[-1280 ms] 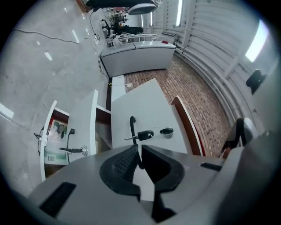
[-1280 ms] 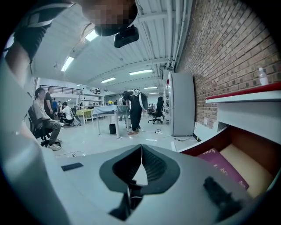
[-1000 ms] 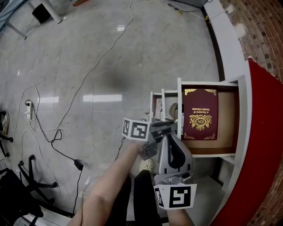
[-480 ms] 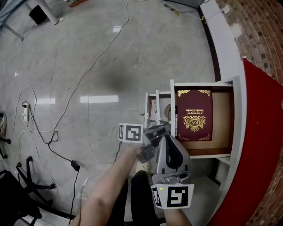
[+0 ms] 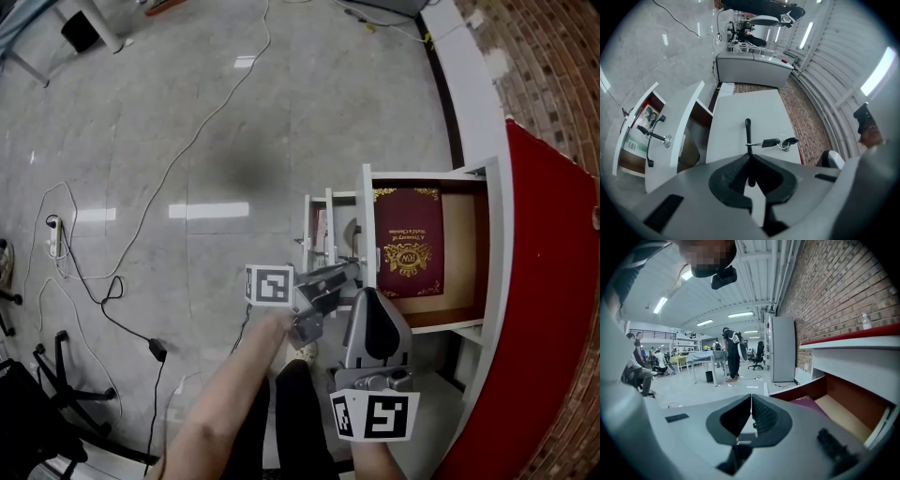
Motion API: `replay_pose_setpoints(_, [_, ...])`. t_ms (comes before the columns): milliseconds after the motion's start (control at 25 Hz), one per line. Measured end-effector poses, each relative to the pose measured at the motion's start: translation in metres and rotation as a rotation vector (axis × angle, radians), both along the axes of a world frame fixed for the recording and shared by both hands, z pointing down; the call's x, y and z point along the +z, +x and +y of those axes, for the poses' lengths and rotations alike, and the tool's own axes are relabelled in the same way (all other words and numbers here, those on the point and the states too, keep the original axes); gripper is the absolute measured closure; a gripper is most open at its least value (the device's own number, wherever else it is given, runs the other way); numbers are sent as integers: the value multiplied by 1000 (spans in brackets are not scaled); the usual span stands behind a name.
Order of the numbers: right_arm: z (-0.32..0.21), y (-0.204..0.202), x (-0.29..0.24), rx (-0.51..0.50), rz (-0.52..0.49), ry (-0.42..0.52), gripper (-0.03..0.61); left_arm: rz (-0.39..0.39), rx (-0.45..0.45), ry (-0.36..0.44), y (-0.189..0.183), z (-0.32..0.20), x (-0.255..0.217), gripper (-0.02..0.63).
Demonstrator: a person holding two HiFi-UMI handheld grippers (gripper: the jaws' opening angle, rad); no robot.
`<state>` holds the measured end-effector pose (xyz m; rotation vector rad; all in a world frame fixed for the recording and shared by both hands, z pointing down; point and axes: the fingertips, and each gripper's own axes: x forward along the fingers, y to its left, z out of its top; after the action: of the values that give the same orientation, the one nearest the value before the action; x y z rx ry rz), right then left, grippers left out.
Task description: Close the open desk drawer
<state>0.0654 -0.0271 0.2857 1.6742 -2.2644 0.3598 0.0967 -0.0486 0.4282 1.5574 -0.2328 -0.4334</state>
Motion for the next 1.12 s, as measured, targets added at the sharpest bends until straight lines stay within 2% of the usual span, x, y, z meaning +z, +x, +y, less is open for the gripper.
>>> replay_pose_setpoints(760, [-8,35,-49,93,18,51,565,55,30,45,20,-4,-52,589])
replay_pose_setpoints(920, [-8,39,-58,116,18,57,565,26,37,51,24,-8,-54,589])
replay_pose_setpoints(1120, [-4,41,-60,134,12,52,566,33,39,31,26,-9,-56,589])
